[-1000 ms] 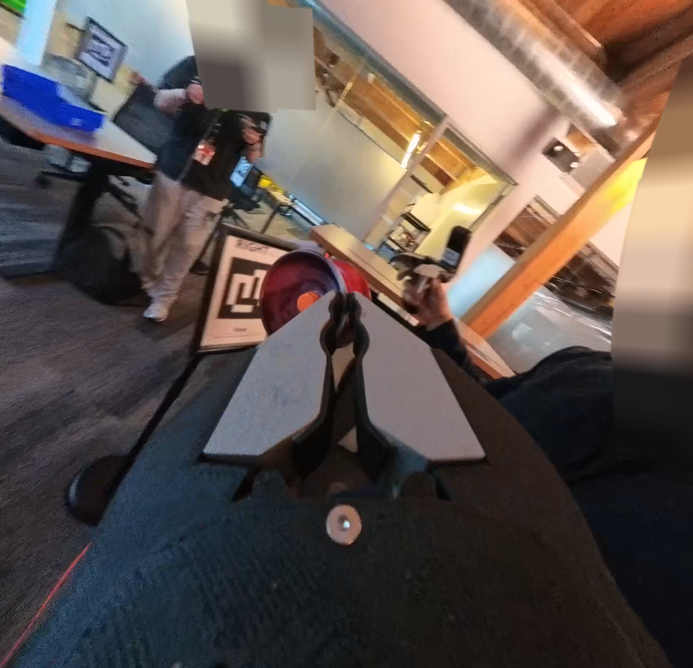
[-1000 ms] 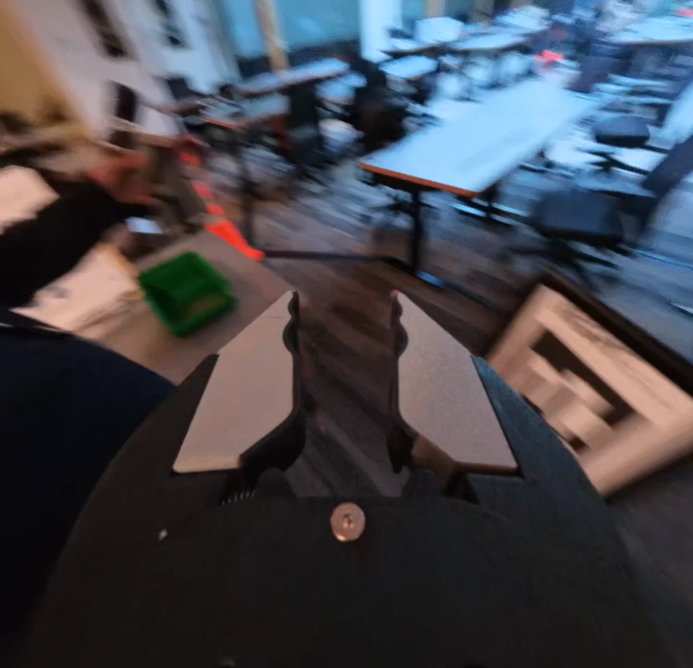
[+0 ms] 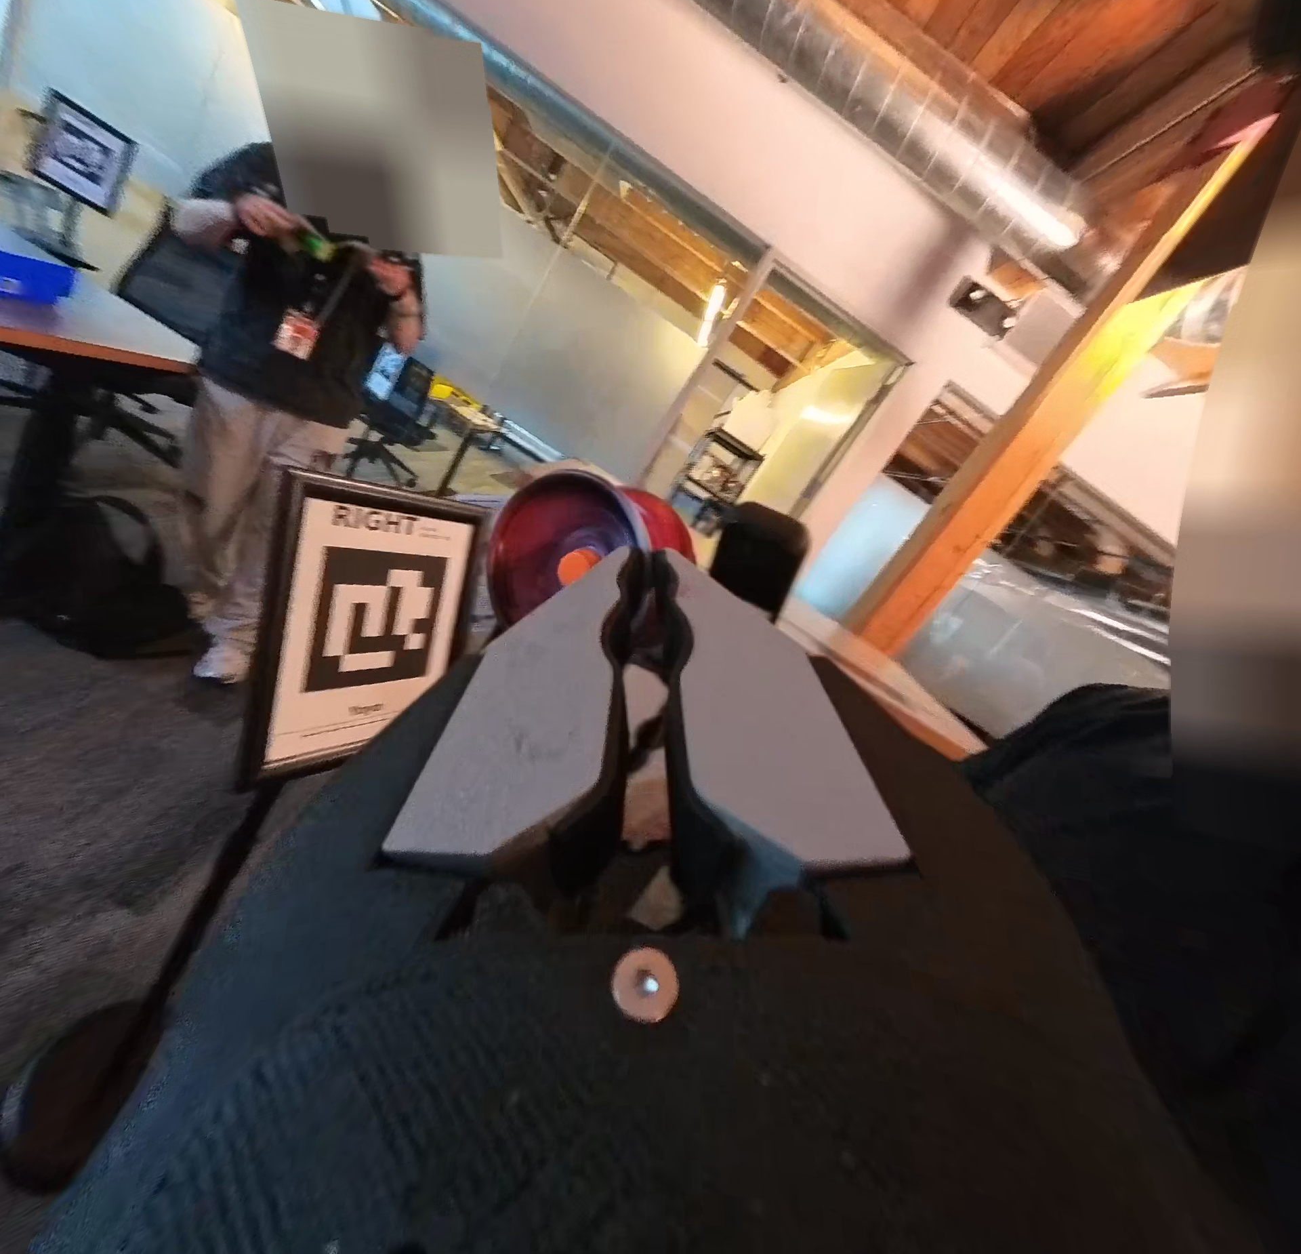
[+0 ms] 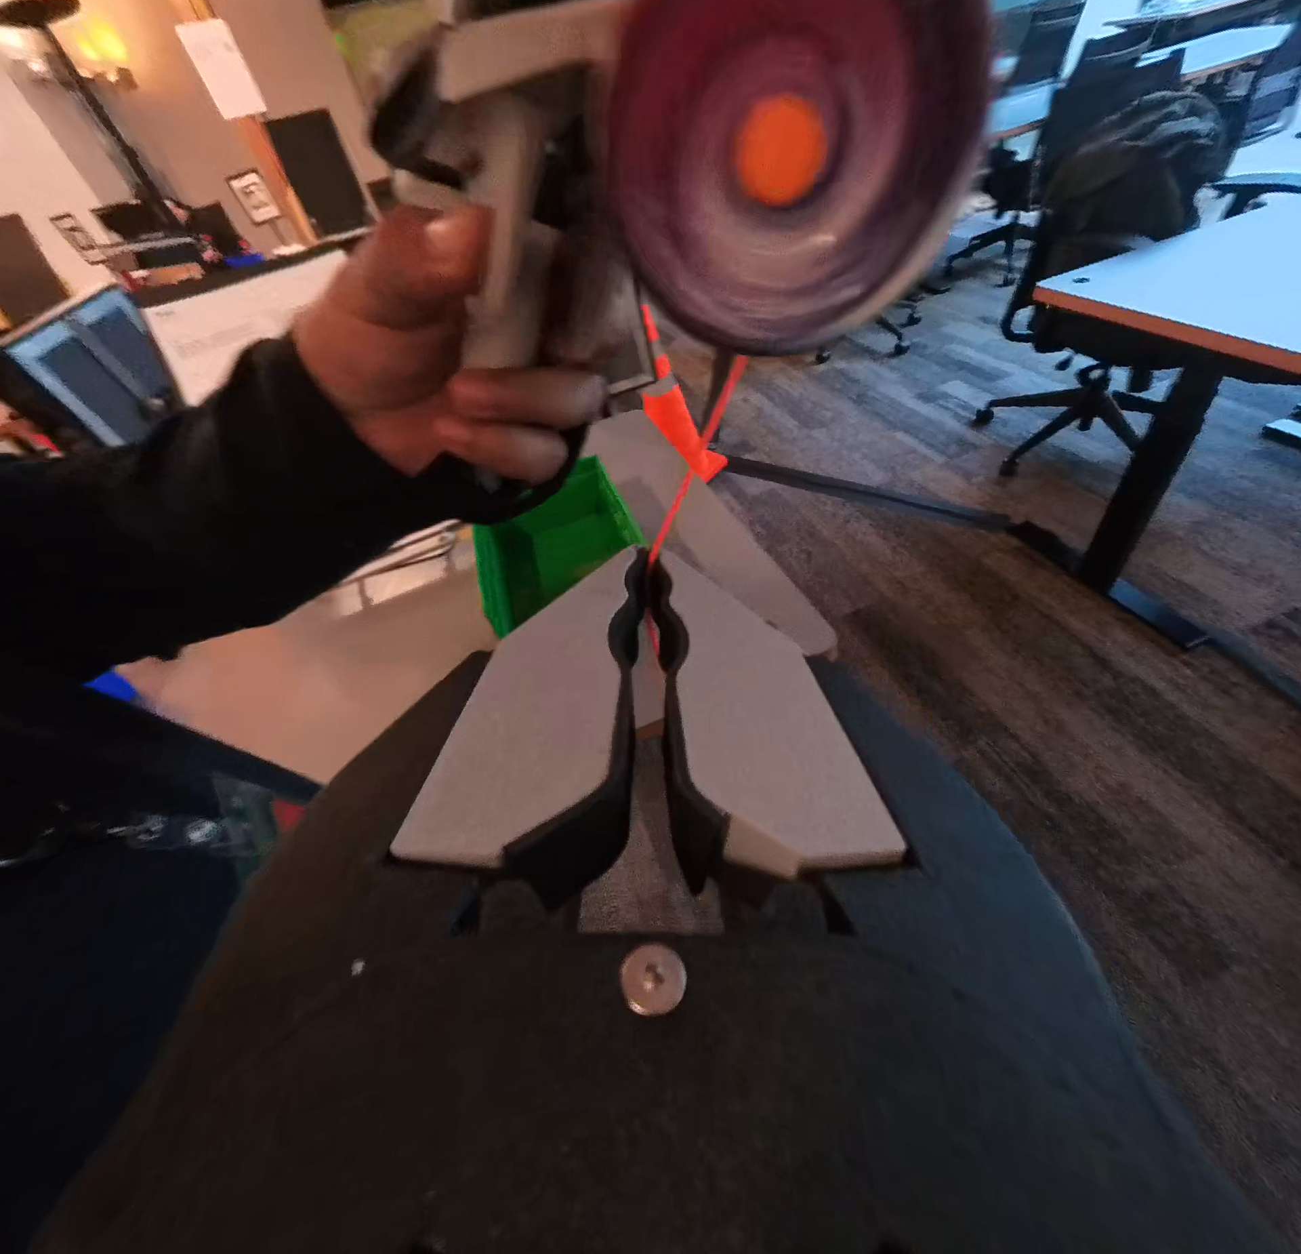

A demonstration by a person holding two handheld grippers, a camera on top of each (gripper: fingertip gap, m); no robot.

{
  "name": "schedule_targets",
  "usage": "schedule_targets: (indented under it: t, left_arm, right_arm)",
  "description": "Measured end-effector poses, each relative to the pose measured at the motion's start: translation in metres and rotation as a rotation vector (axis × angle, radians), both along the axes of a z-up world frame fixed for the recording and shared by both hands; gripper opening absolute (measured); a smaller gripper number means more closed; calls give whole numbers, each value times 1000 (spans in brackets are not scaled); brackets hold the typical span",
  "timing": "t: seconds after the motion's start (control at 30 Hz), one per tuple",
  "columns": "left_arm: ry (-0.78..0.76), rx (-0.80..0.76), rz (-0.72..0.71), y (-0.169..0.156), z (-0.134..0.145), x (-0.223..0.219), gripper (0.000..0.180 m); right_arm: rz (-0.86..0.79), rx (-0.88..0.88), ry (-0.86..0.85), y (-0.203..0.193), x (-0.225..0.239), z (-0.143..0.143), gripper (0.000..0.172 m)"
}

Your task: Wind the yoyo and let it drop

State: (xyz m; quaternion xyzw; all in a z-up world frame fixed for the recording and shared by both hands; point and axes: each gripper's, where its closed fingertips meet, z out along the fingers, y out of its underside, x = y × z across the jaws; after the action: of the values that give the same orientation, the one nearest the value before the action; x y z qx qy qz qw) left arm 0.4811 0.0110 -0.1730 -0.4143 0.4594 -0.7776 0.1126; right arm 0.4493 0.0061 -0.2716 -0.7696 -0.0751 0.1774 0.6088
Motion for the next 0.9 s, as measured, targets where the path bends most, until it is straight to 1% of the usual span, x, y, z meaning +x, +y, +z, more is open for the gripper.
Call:
schedule_targets:
  t: [0.1,0.17,0.23,0.27,0.33,0.37,0.4,0.47,0.5,0.57,0.63,0.67,0.7,0.77,0.83,0.9]
  left_arm:
    - [13,159,129,9,-15,7,0]
    - [22,332,180,6,-30,11,1]
    - [41,513,196,1,-48,15,0]
    - [48,571,187,-3,-54,16,0]
    - [79,687,173,-9,-69,15,1]
    - [99,744,170,-9,-77,13,1]
    - [114,786,149,-12,-84,10,1]
    - [156,819,56,-22,-96,-1,2]
    - [169,792,-18,-31,-99,-8,2]
    - [191,643,-147,-49,-92,-20,1]
    - [189,500,-290,-66,-78,-34,2]
    - [164,416,-361,-74,-66,-42,2]
    - [131,336,-416,-80,-53,-49,1]
    - [40,198,-461,-82,-26,-60,1]
    - [-37,92,-462,-76,-2,-66,1]
    - [-156,-27,-423,-61,32,-69,1]
  right_arm:
    - [92,-28,60,-11,-19,5,0]
    - [164,-53,140,-18,-30,9,0]
    - [230,-84,208,-26,-37,10,0]
    - [250,-100,213,-31,-38,10,0]
    - [232,-127,137,-42,-28,9,0]
    - [188,-133,70,-46,-15,12,0]
    - [124,-138,-2,-50,3,18,0]
    - [-19,-146,-143,-55,45,31,0]
    - [-65,-148,-203,-55,61,36,0]
    - [-94,-155,-304,-48,78,34,0]
    - [-100,-164,-356,-37,83,20,0]
    - [-79,-155,-346,-32,77,12,0]
    - [-38,-126,-316,-28,65,6,0]
    - [61,-44,-214,-25,34,0,0]
    - [162,44,-85,-26,1,1,0]
    - [225,78,14,-25,-26,1,0]
